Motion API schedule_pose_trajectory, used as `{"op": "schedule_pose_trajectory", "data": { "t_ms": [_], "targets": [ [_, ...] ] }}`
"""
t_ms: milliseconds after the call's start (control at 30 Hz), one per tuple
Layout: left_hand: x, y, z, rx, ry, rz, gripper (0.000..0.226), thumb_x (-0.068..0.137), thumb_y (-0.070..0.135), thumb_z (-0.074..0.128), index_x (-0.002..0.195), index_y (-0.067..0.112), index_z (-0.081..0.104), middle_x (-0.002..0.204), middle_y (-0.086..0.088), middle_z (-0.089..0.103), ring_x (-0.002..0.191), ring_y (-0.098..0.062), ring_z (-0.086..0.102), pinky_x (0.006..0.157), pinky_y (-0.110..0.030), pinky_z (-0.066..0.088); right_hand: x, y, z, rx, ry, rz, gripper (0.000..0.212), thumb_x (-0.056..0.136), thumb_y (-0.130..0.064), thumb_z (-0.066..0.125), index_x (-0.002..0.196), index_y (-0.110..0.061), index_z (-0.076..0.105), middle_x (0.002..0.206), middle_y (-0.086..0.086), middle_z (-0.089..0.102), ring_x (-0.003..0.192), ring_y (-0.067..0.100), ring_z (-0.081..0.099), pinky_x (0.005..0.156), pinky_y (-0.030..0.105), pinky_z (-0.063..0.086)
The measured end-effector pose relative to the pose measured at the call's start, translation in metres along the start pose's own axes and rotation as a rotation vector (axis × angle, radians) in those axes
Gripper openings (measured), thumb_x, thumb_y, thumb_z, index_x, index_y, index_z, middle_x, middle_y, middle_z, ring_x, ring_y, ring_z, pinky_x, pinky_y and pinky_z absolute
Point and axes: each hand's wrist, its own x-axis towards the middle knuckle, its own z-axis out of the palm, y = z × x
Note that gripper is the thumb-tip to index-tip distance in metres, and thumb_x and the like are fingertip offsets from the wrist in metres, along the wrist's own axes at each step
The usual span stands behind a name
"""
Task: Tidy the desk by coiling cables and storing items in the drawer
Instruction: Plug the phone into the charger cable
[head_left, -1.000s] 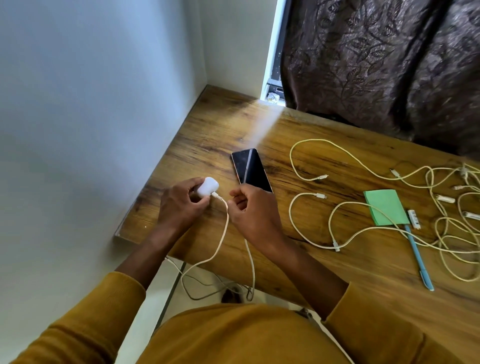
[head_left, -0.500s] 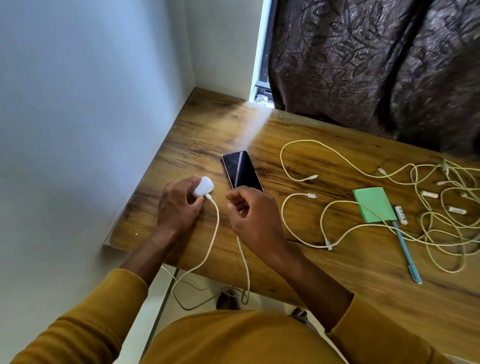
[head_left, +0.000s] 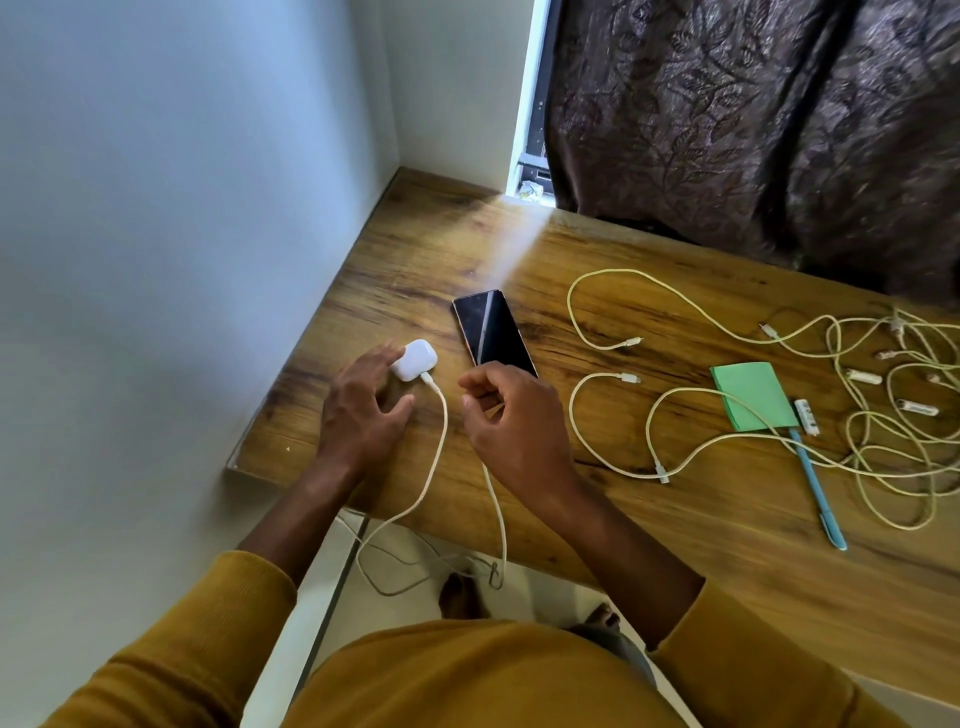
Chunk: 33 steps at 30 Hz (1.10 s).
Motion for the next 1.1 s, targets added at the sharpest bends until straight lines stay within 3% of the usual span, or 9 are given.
{"op": "schedule_pose_trajectory", "data": {
  "t_ms": [267,400,800,1000,1100],
  "targets": [
    [-0.035,0.018,-0.02,-0.045,0.09,0.027,0.057,0.091,0.011,0.075,0.144,0.021,0.06,0.15,0.002,0.058,0.137,-0.012,0.051,0.112,-0.031,0.038,-0.016,-0.01,0.001,0.01,0.042,0.014,0.02,0.092,-0.021,0.072,0.112,-0.02,0.073,0.103,-0.009,0.073,0.089,0.004,0.066,0.077,0.033,0.061],
    [-0.062,0.026,-0.031,-0.112,0.14,0.0,0.053,0.092,0.012,0.073,0.143,0.021,0.062,0.148,0.003,0.061,0.137,-0.013,0.054,0.114,-0.039,0.043,-0.032,-0.019,0.001,0.031,0.035,-0.005,0.031,0.091,-0.023,0.072,0.122,-0.022,0.07,0.114,-0.01,0.073,0.099,0.008,0.067,0.085,0.041,0.06],
    [-0.185,0.02,-0.04,-0.115,0.215,-0.069,0.04,0.096,0.026,0.062,0.136,0.025,0.065,0.139,0.013,0.063,0.128,-0.011,0.061,0.107,-0.047,0.053,-0.118,-0.045,0.005,0.141,-0.014,-0.062,0.034,0.092,-0.022,0.071,0.126,-0.021,0.07,0.117,-0.007,0.073,0.102,0.007,0.067,0.084,0.036,0.061],
    [-0.243,0.011,-0.04,-0.083,0.2,-0.141,0.041,0.098,0.033,0.06,0.138,0.025,0.064,0.137,0.017,0.06,0.127,-0.001,0.057,0.108,-0.025,0.044,-0.177,-0.043,0.029,0.208,-0.053,-0.053,0.035,0.091,-0.028,0.067,0.124,-0.019,0.071,0.114,-0.009,0.074,0.103,0.005,0.067,0.088,0.032,0.059],
    [-0.259,0.0,-0.042,-0.073,0.178,-0.155,0.041,0.099,0.033,0.059,0.139,0.027,0.062,0.14,0.017,0.06,0.13,-0.004,0.057,0.109,-0.027,0.044,-0.195,-0.043,0.051,0.206,-0.08,-0.042,0.036,0.091,-0.032,0.065,0.125,-0.02,0.071,0.114,-0.009,0.073,0.102,0.005,0.066,0.087,0.033,0.06]
  ]
}}
